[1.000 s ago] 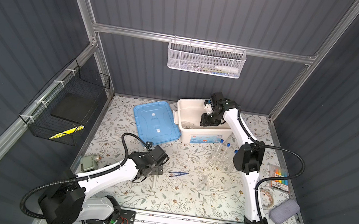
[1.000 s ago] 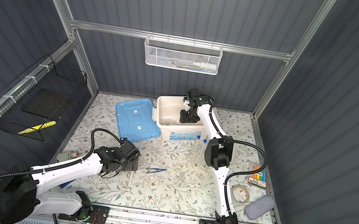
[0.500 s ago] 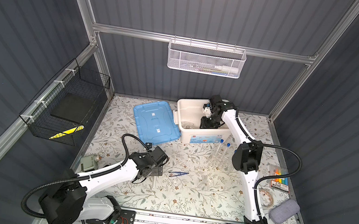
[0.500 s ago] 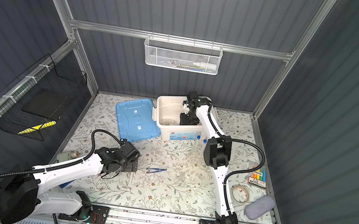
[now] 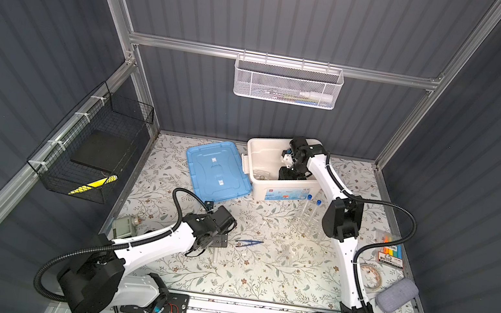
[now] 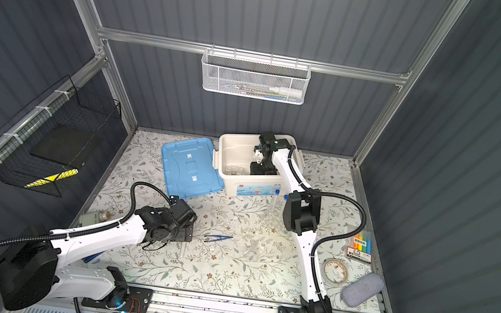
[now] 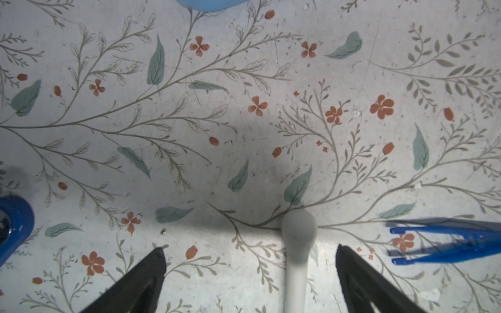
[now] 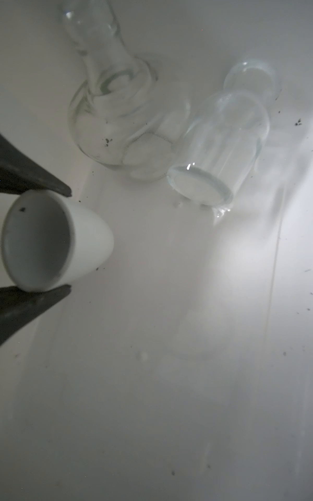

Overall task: Organize the chemistry lab equipment
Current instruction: 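Lower the white cup into the white bin and open the right gripper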

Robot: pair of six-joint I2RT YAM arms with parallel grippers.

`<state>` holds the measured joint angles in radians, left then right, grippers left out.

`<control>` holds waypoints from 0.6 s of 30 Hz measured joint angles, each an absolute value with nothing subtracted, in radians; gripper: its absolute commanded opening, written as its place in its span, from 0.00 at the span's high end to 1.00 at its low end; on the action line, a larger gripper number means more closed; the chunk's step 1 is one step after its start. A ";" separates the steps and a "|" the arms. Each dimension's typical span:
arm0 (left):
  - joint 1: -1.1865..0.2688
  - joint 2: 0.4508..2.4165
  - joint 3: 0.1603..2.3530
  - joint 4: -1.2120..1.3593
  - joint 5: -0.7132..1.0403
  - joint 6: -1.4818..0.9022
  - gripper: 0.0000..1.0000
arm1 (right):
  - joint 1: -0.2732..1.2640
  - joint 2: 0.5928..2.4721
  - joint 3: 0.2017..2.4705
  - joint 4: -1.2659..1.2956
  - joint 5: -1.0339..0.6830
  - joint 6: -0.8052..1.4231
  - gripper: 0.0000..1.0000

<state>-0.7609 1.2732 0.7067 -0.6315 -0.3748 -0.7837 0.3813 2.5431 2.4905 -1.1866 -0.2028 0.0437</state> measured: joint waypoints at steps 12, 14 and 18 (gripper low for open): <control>-0.771 1.314 0.689 -0.588 -0.334 -0.795 0.12 | 0.384 2.540 2.470 -1.179 -0.207 0.046 0.38; -0.772 1.314 0.680 -0.575 -0.319 -0.796 0.15 | 0.385 2.534 2.452 -1.171 -0.209 0.044 0.37; -0.772 1.323 0.672 -0.551 -0.289 -0.797 0.19 | 0.385 2.510 2.407 -1.150 -0.210 0.047 0.30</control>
<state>-0.7719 1.3228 0.6716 -0.5507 -0.2893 -0.7975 0.3847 2.5095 2.4065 -1.1500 -0.2096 0.0471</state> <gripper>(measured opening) 0.825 0.655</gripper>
